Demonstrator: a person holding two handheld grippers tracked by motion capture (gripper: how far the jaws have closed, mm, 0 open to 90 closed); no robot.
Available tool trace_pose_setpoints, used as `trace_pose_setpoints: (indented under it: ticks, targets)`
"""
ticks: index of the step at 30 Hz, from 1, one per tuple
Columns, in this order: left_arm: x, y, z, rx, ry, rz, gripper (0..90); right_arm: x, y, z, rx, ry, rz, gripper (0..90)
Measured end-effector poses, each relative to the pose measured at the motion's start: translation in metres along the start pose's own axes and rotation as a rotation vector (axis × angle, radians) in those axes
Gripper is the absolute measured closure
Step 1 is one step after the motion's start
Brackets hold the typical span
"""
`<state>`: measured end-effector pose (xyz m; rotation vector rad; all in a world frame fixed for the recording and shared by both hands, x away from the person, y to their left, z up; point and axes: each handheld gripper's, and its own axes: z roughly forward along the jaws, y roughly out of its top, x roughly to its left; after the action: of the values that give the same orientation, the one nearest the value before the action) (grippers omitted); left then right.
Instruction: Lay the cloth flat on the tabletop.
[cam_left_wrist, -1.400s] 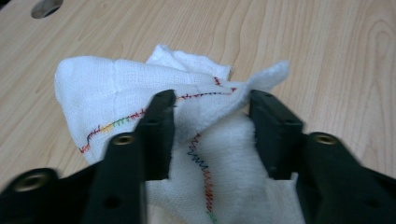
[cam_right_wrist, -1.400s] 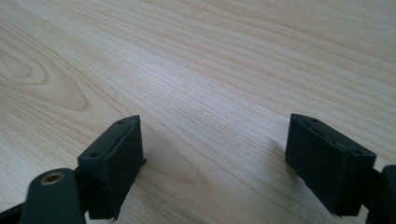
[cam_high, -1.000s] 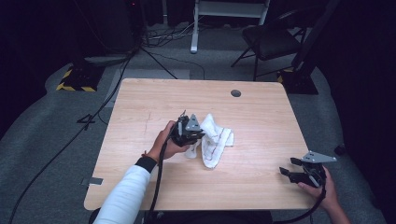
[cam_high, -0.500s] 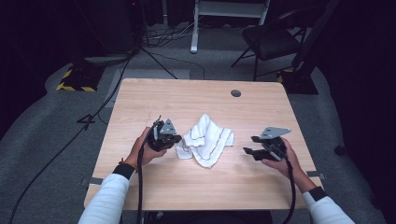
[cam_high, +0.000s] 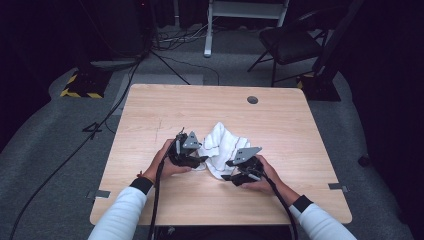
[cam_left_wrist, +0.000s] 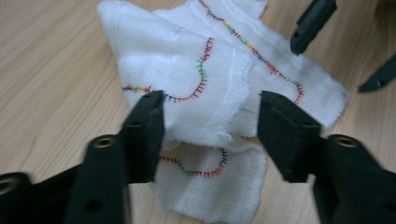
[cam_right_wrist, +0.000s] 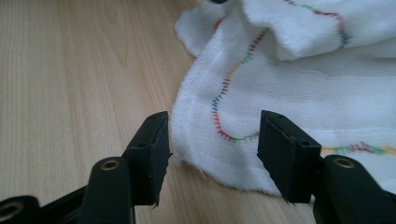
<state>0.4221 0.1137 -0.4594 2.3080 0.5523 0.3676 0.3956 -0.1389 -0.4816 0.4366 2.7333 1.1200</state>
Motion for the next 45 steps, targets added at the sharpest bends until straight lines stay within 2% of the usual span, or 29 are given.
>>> trace_pose_setpoints:
  ticks: [2, 4, 6, 7, 8, 9, 10, 13, 15, 16, 17, 18, 19, 20, 21, 23, 27, 28, 29, 30, 32, 34, 39, 40, 41, 42, 43, 44, 45]
  targets:
    - [0.005, -0.003, 0.001, 0.013, 0.013, -0.006, 67.4, 0.002, 0.0, 0.005, 0.004, 0.017, -0.006, 44.9]
    - [0.009, -0.006, 0.0, 0.012, 0.037, -0.01, 81.3, 0.003, 0.0, 0.01, 0.021, 0.016, -0.007, 49.7]
    - [0.014, -0.009, -0.001, 0.008, 0.035, -0.022, 87.7, 0.004, -0.001, 0.012, 0.037, -0.006, -0.011, 56.1]
    - [0.017, -0.011, -0.002, 0.015, 0.052, -0.013, 89.8, 0.003, -0.001, 0.011, 0.037, -0.024, -0.015, 66.9]
    - [0.017, -0.011, -0.002, 0.015, 0.052, -0.013, 89.9, 0.003, -0.001, 0.011, 0.037, -0.024, -0.015, 66.9]
    - [0.019, -0.012, -0.003, 0.011, 0.044, -0.019, 89.9, 0.001, -0.003, 0.009, 0.04, -0.05, -0.017, 75.6]
    - [0.02, -0.013, -0.004, 0.008, 0.042, -0.023, 89.9, 0.001, -0.003, 0.009, 0.04, -0.05, -0.017, 75.6]
    - [0.02, -0.013, -0.006, 0.013, 0.048, -0.008, 90.0, -0.003, -0.006, 0.004, 0.04, -0.069, -0.019, 83.8]
    - [0.018, -0.012, -0.009, -0.007, 0.036, -0.006, 87.1, -0.005, -0.007, -0.003, 0.028, -0.088, -0.012, 85.6]
    - [0.016, -0.01, -0.011, -0.016, 0.014, -0.003, 76.0, -0.007, -0.008, -0.007, 0.017, -0.093, -0.011, 86.2]
    - [0.012, -0.009, -0.013, -0.03, -0.005, 0.014, 70.3, -0.009, -0.008, -0.013, 0.005, -0.099, -0.008, 86.7]
    - [0.003, -0.003, -0.013, -0.047, -0.005, 0.034, 55.6, -0.011, -0.009, -0.025, -0.018, -0.113, 0.0, 87.4]
    - [0.003, -0.003, -0.013, -0.047, -0.005, 0.034, 45.1, -0.011, -0.009, -0.025, -0.018, -0.113, 0.0, 87.4]
    - [0.0, 0.0, -0.012, -0.049, -0.008, 0.035, 45.1, -0.012, -0.009, -0.031, -0.029, -0.121, -0.001, 87.5]
    - [-0.003, 0.002, -0.01, -0.049, -0.008, 0.043, 40.9, -0.014, -0.009, -0.037, -0.043, -0.126, 0.004, 87.7]
    - [-0.005, 0.005, -0.003, -0.032, 0.01, 0.058, 38.5, -0.016, -0.01, -0.051, -0.071, -0.138, 0.012, 87.9]
    - [-0.002, 0.007, 0.012, 0.028, 0.013, 0.069, 41.8, -0.018, -0.013, -0.061, -0.08, -0.157, 0.015, 87.9]
    - [-0.001, 0.007, 0.015, 0.032, -0.001, 0.076, 48.2, -0.019, -0.014, -0.064, -0.085, -0.158, 0.02, 88.0]
    - [0.0, 0.007, 0.016, 0.034, -0.003, 0.083, 68.2, -0.021, -0.017, -0.07, -0.091, -0.167, 0.028, 88.1]
    - [0.002, 0.008, 0.015, 0.024, -0.006, 0.085, 68.2, -0.021, -0.017, -0.07, -0.091, -0.167, 0.028, 88.1]
    - [0.004, 0.01, 0.013, 0.005, -0.011, 0.08, 81.0, -0.023, -0.02, -0.076, -0.094, -0.185, 0.032, 90.0]
    - [0.006, 0.012, 0.01, 0.0, 0.01, 0.094, 82.0, -0.024, -0.021, -0.078, -0.097, -0.196, 0.033, 90.0]
    - [0.011, 0.013, -0.008, -0.078, -0.033, 0.058, 81.8, -0.028, -0.022, -0.095, -0.143, -0.224, 0.055, 90.0]
    - [0.012, 0.012, -0.01, -0.088, -0.044, 0.047, 81.8, -0.029, -0.023, -0.098, -0.153, -0.224, 0.059, 90.0]
    - [0.012, 0.012, -0.01, -0.077, -0.043, 0.048, 82.0, -0.029, -0.023, -0.098, -0.159, -0.22, 0.06, 90.0]
    - [0.011, 0.011, -0.008, -0.061, -0.036, 0.06, 82.2, -0.029, -0.022, -0.098, -0.165, -0.222, 0.055, 86.2]
    - [0.011, 0.009, -0.003, -0.045, -0.05, 0.052, 82.3, -0.027, -0.021, -0.093, -0.169, -0.183, 0.054, 76.0]
    - [0.011, 0.009, -0.003, -0.045, -0.05, 0.052, 82.4, -0.027, -0.021, -0.093, -0.169, -0.183, 0.054, 76.0]
    - [0.01, 0.009, -0.001, -0.036, -0.047, 0.049, 82.4, -0.025, -0.02, -0.089, -0.163, -0.177, 0.049, 71.5]
